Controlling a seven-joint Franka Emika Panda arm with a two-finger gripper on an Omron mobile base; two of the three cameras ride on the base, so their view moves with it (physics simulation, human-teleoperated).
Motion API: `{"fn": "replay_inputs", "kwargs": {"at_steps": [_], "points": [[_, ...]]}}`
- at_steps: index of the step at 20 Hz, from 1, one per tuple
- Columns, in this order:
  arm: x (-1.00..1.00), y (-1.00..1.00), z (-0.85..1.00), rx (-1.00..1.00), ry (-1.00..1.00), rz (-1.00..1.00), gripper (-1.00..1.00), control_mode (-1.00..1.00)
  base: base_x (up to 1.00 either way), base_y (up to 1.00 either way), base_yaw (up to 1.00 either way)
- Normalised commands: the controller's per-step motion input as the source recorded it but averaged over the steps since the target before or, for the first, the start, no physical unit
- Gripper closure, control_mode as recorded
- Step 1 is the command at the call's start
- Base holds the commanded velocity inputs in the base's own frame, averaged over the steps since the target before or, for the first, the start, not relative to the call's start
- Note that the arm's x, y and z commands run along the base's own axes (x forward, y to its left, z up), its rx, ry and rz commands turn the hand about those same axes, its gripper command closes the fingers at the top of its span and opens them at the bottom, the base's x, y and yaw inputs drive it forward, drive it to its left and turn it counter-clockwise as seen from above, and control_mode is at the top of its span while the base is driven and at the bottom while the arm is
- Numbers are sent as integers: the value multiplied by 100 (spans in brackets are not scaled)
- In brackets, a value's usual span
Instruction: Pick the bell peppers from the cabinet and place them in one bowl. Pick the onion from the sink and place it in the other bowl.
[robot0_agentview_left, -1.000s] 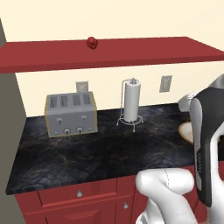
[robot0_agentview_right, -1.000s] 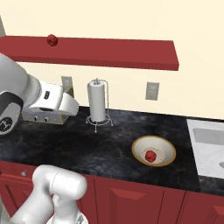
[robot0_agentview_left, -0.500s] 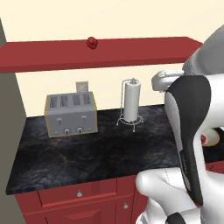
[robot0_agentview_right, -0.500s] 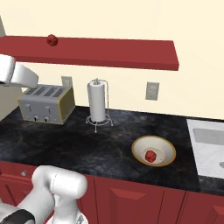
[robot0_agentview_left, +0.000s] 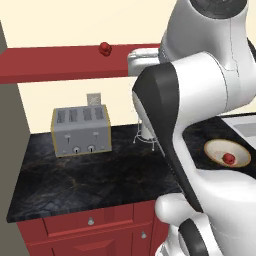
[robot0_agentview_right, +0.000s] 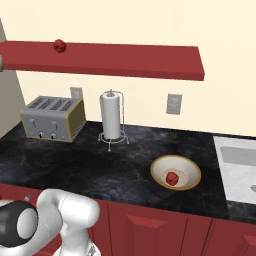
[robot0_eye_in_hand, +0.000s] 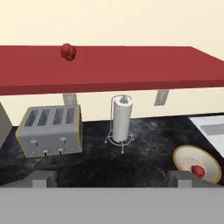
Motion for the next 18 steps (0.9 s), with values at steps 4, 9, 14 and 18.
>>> {"fn": "replay_inputs", "kwargs": {"at_steps": [4,9,14,18], "points": [[44,22,-12,-3,0,-1,-100,-100,0,0,0],[33,0,-28,-2,-7,7,-100,-100,0,0,0],[73,13,-2,7,-14,4,-100,-100,0,0,0],[82,10,-12,3,-13,2,-100,-100,0,0,0]]}}
